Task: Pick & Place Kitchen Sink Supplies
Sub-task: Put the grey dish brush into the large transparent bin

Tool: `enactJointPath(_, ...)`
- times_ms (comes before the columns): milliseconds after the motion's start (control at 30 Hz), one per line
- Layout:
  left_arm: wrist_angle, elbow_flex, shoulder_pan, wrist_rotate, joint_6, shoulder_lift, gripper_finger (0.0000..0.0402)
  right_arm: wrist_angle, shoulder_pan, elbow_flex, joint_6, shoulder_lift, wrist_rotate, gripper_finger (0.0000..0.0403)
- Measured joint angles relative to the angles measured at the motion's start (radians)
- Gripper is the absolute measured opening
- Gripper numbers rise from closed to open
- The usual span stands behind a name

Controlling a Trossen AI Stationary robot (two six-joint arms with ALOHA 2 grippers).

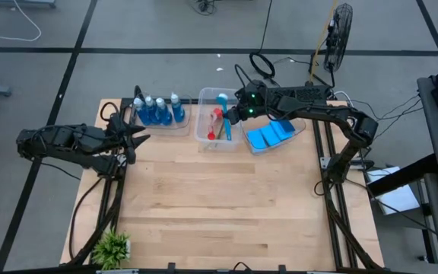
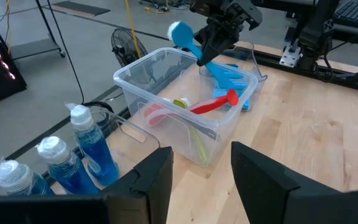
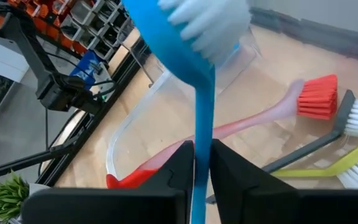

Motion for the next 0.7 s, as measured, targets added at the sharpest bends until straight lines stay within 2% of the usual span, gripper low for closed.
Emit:
enactJointPath(533,0.0,0.0,0.0,0.001,0.0,0.0,0.0166,-0.049,0.0,0.0,-0.001,0.0,-0.027,0.0045)
enactJointPath(700,0.0,0.0,0.0,0.001,0.0,0.0,0.0166,-0.049,0.0,0.0,-0.003,0.0,-0.028,0.006)
